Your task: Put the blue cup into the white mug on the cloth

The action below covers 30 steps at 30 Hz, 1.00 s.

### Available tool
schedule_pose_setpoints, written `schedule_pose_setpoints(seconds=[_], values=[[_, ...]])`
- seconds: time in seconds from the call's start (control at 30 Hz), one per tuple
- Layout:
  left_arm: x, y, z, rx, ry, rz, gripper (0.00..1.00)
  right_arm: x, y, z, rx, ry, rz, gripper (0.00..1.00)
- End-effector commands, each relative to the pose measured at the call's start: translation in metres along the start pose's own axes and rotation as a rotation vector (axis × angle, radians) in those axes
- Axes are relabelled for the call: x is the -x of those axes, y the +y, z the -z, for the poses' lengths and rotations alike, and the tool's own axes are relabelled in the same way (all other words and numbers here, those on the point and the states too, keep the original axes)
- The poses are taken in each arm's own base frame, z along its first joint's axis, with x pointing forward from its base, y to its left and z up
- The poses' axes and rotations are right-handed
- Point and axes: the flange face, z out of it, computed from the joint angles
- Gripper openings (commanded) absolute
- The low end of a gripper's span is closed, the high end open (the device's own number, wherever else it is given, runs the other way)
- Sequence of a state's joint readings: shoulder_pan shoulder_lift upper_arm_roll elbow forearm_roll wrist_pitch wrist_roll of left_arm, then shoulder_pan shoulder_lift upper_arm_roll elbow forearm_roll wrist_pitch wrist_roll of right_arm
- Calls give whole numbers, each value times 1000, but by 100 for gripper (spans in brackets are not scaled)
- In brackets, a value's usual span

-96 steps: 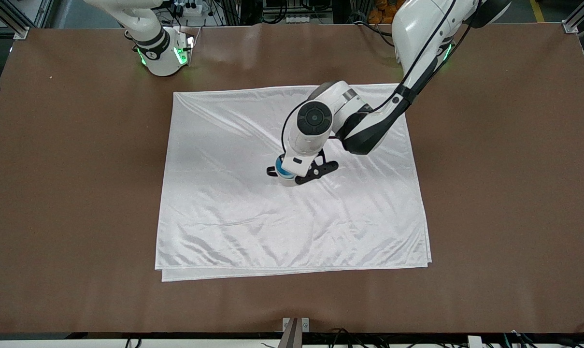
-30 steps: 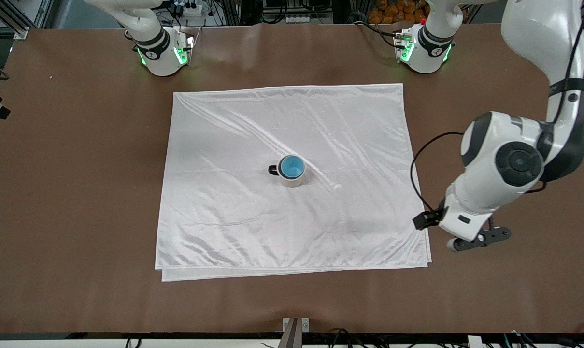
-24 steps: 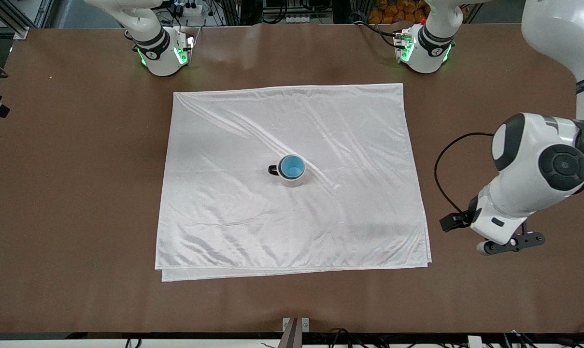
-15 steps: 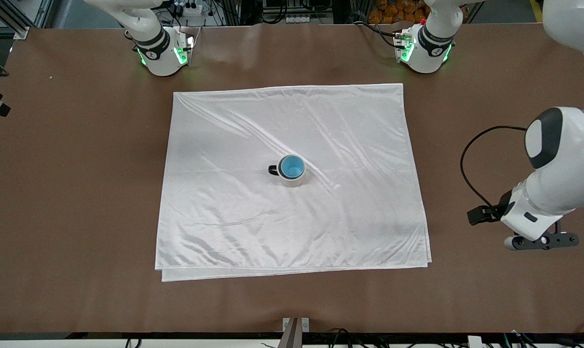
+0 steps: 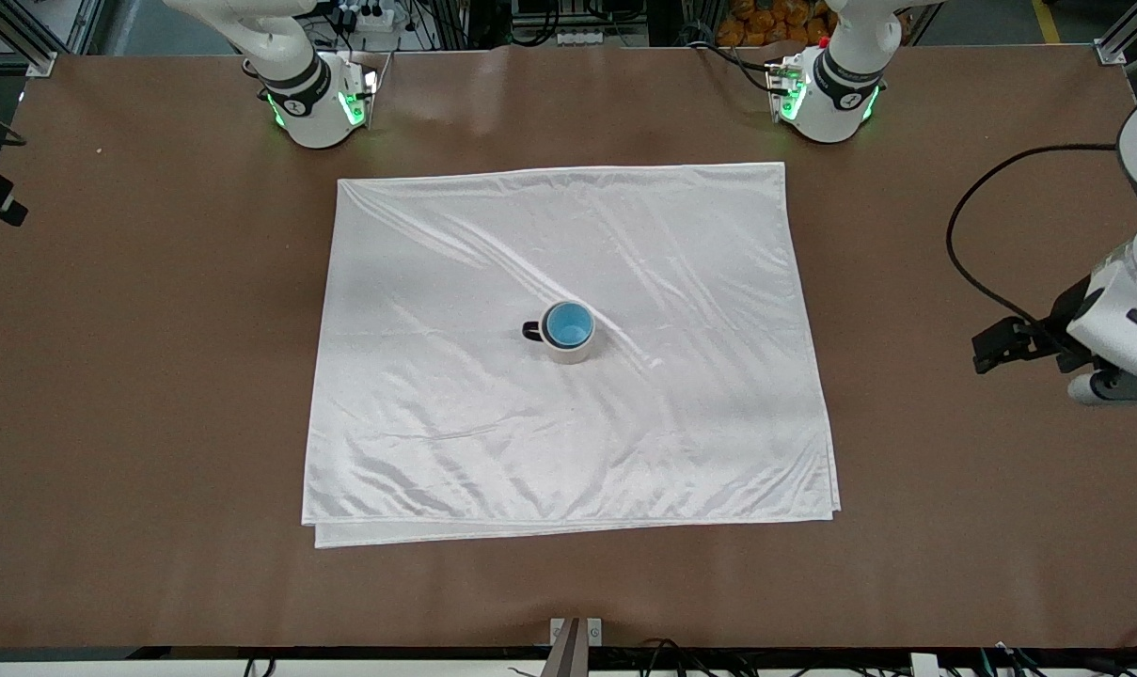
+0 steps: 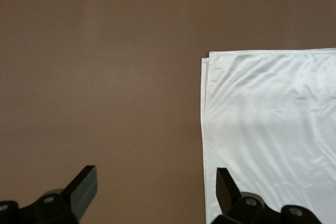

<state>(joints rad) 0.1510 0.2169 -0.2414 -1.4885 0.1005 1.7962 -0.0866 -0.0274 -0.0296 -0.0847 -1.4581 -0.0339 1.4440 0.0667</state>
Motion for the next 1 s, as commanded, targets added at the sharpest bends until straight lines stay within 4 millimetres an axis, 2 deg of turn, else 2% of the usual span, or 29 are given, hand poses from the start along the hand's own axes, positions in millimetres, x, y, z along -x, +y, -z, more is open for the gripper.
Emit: schedule_pose_setpoints(seconds=[0.0,0.1,0.27,0.5,0.77,0.97], values=[[29,5,17,1,2,-13,100,4,-1,7,-12,7,19,100],[36,5,27,-1,12,-11,100,4,-1,7,-12,8,19,100],[59,5,50,-18,8,-13,100,3,-2,8,-6,9,21,100],[84,-11,80,36,-29,4,100,3,-3,9,-6,12,21,100],[96,-25,90,89,-58,-7,100,2,-3,11,-1,17,20,100],[103,-26,91,90,-91,-21,100,2,-3,15,-3,26,21,100]])
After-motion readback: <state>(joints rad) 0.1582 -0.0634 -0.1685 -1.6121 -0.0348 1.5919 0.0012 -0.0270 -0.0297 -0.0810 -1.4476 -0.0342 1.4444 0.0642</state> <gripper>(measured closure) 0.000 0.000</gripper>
